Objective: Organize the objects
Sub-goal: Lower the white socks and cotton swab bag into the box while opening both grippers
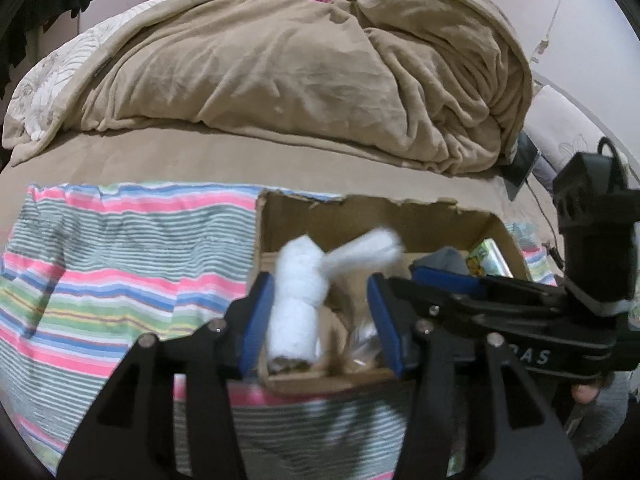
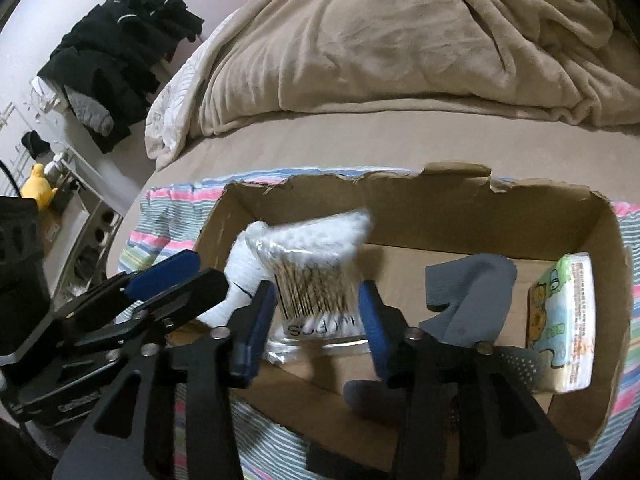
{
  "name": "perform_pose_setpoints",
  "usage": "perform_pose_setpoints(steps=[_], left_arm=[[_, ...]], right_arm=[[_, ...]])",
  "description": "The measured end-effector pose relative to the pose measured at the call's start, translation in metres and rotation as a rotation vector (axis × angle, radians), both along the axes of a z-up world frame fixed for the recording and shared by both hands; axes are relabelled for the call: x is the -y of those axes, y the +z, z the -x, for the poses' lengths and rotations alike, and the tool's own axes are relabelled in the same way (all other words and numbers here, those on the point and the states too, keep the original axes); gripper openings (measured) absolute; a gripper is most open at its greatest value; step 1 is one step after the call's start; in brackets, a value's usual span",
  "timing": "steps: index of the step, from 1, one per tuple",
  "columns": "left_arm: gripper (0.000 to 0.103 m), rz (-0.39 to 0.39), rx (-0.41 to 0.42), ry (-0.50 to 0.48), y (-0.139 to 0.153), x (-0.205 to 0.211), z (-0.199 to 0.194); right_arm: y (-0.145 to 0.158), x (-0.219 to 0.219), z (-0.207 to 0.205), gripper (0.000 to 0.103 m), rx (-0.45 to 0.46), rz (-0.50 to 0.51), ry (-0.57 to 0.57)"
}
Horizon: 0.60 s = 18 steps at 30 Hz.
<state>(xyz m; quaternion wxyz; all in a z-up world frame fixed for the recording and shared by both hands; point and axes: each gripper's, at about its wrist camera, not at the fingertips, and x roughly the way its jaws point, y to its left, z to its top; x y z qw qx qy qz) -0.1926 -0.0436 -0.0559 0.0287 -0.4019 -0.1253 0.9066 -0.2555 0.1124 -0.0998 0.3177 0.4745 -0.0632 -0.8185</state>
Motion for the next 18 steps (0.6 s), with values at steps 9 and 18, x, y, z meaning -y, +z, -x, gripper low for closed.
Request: perform_pose_setpoints(steps=[9,18], left_arm=[[0.064,0.024,-0.031,0.039,0.021,0.003,-0.033],[0.065,0.031,-0.054,0.027,0.038,-0.008,-0.066]], right_arm=[[0.031,-0.031,-0.026,0.057,-0.085,-0.023,-0.070],[0.061,-0.068,-0.063,0.074,-0.184,-0.056,-0.121]])
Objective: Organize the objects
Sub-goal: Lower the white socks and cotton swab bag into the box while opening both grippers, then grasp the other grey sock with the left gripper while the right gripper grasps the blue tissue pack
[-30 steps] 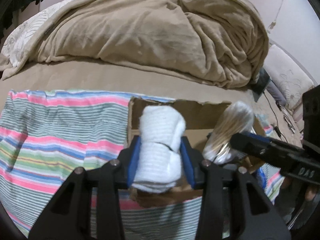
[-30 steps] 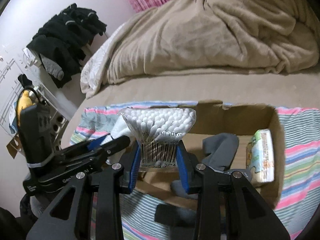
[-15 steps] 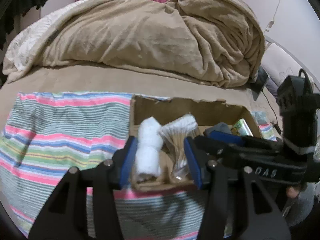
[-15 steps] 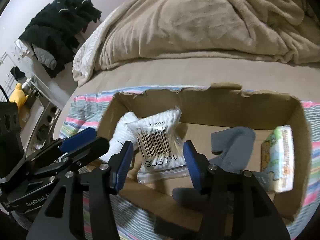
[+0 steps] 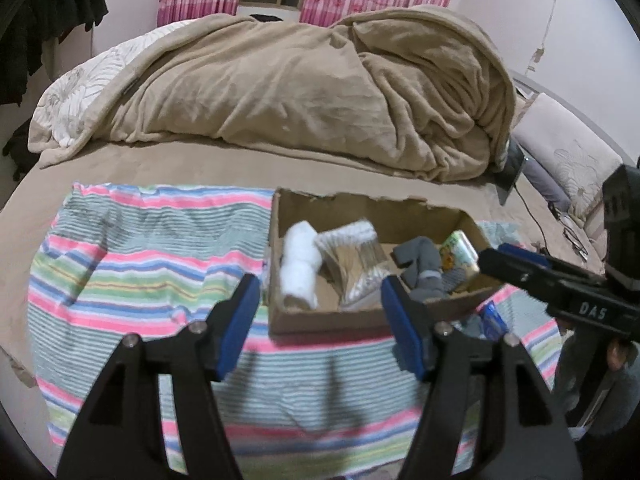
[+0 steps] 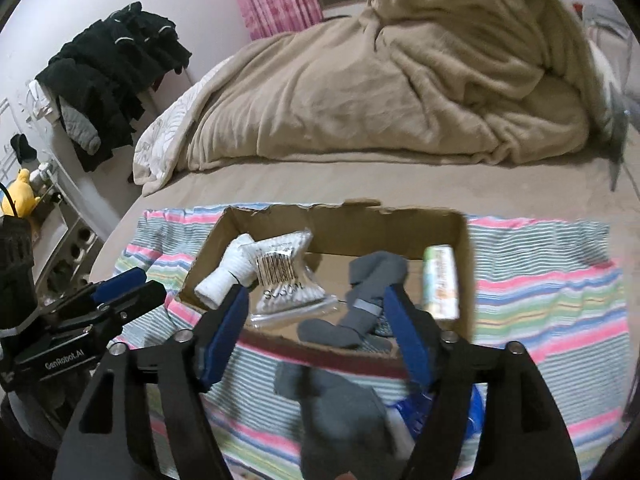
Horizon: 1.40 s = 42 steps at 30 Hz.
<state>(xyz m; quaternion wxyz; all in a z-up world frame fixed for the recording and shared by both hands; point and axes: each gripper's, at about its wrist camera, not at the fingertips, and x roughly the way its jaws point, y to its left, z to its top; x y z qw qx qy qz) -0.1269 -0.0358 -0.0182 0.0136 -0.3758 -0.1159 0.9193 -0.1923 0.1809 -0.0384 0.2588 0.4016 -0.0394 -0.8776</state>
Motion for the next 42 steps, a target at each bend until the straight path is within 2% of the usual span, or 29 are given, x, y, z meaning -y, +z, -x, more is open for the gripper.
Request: perform_pose_setpoints(steps=[1,5,13,17,21,35,42], left_arm=[[0.066,0.001,-0.001,-0.002,0.001,-0.001,-0.002],[0.082,-0.004,-0.016,-0.004,0.007,-0.008,-0.014],[0.083,-0.013,-0.006,-0.031,0.009,-0.026,-0.031],[0.083,-0.011,0.009,-0.049,0.006,-0.039,-0.037],[0.083,-0.025,0.028,-0.066,0.000,-0.053,-0.041],[0.083,-0.040,0.122,-0.136,-0.040,-0.110,-0.030],[0.082,-0.039,0.166,-0.164,-0.061,-0.129,-0.019]], right_arm=[[0.003,-0.004,-0.004,0.074,-0.005,-0.001,-0.004],[0.009,-0.017,-0.018,0.074,-0.019,-0.004,-0.023],[0.014,-0.045,-0.040,0.075,-0.038,-0.020,-0.050],[0.016,-0.057,-0.049,0.084,-0.063,-0.019,-0.062],[0.012,-0.068,-0.052,0.085,-0.068,-0.019,-0.073],[-0.022,-0.101,-0.046,0.085,-0.012,0.006,-0.067],[-0.043,-0.100,-0.037,0.085,0.025,0.009,-0.030]])
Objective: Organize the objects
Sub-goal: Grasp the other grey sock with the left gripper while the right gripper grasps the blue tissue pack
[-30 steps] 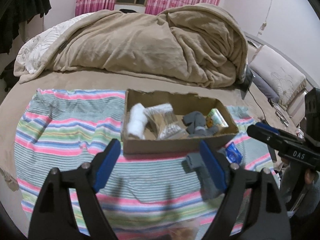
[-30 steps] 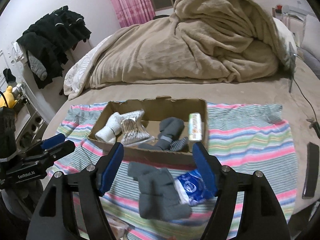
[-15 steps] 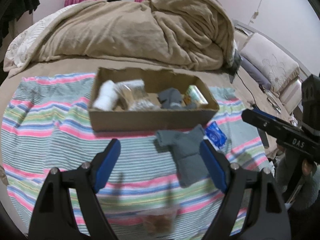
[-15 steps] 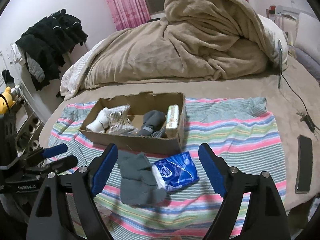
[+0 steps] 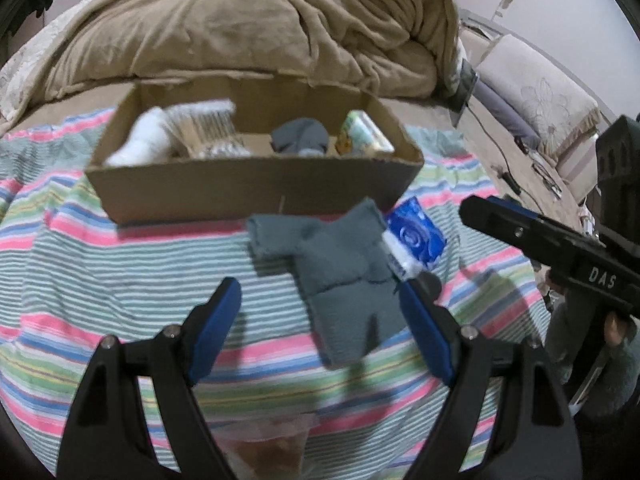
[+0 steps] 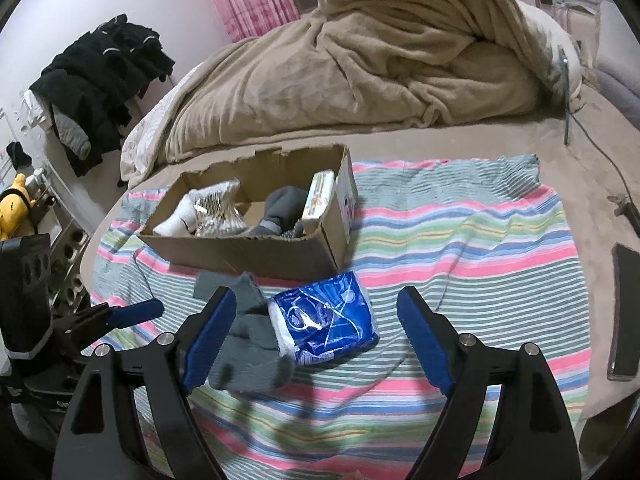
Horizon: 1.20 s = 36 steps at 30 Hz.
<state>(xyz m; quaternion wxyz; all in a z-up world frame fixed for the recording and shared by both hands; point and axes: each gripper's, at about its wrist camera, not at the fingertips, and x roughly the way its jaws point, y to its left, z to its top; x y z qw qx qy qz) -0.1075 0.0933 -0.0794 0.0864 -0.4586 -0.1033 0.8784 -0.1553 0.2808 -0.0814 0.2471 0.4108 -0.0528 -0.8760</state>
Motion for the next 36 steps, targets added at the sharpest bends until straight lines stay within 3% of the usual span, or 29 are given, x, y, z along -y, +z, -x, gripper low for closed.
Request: perform_pose_setpoints(steps=[12,19,20,24,36], left_arm=[[0.065,-0.029,0.059,-0.038,-0.030,-0.017,0.013],[0.045,-0.029,0.084,-0.068,-0.046,-0.028,0.017],[0.043,-0.029,0.081,-0.067,-0.045,-0.028,0.017],[0.040,-0.044,0.072,-0.069,-0.042,-0.026,0.016],[0.038,-0.039,-0.012,-0.077,-0.008,-0.008,0.000]], right_arm=[[-0.035,0.017,0.015,0.085,0.057,-0.041,0.072],[-0.052,0.032,0.021,0.084,0.082,-0.116,0.120],[-0.052,0.033,0.020,0.078,0.079,-0.118,0.126],[-0.050,0.030,0.017,0.073,0.071,-0.118,0.127],[-0.014,0.011,0.008,0.072,0.028,-0.062,0.066]])
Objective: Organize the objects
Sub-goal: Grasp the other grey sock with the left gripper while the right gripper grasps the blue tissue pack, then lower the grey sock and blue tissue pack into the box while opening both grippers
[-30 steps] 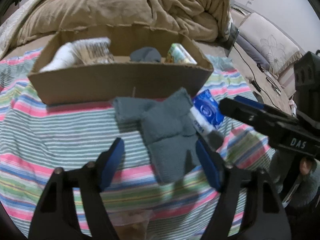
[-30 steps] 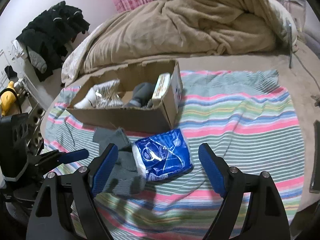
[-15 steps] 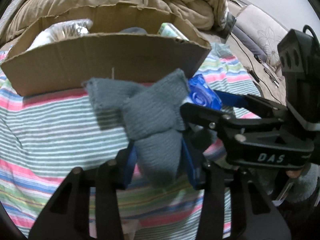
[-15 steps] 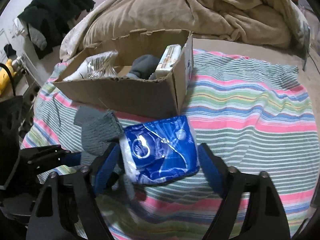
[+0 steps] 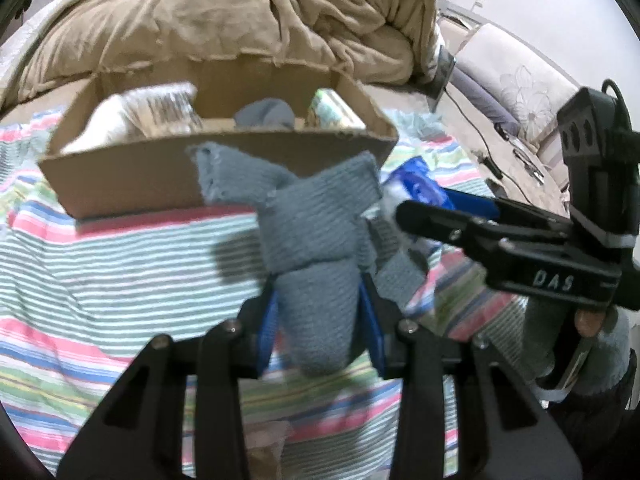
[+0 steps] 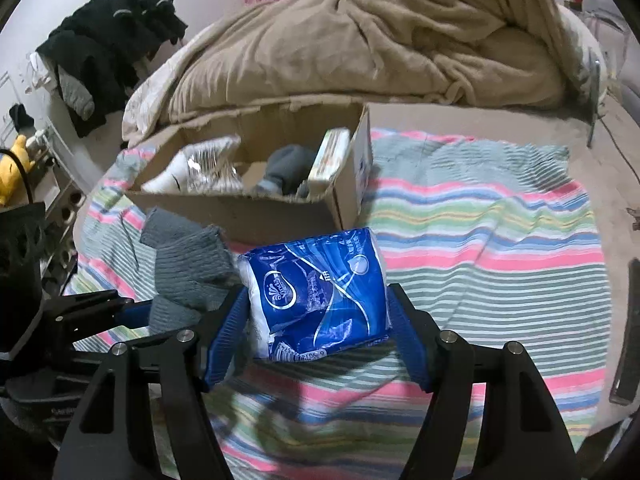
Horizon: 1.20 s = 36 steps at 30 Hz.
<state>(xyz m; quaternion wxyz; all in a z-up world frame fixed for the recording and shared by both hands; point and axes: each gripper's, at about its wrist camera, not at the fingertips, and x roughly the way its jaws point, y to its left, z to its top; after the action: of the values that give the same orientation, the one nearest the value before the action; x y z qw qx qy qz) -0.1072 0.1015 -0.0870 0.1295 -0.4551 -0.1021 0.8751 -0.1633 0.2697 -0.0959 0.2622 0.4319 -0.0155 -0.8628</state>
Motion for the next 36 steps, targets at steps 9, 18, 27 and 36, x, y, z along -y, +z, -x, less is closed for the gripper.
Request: perform_pose_setpoints(steps=[9,18,27,36], left_arm=[[0.038,0.014,-0.078,0.028,0.037,0.023,-0.005],[0.038,0.000,-0.134,0.029,0.066,0.038,-0.001],[0.038,-0.032,-0.175,0.032,0.087,0.046,0.012],[0.038,-0.031,-0.202,0.018,0.097,0.047,0.038]], right_arm=[[0.038,0.010,-0.007,0.072,-0.063,0.031,-0.002],[0.069,0.024,-0.003,0.072,-0.107,0.083,-0.005],[0.089,0.031,0.004,0.072,-0.139,0.084,-0.010],[0.098,0.032,0.012,0.072,-0.159,0.092,-0.027]])
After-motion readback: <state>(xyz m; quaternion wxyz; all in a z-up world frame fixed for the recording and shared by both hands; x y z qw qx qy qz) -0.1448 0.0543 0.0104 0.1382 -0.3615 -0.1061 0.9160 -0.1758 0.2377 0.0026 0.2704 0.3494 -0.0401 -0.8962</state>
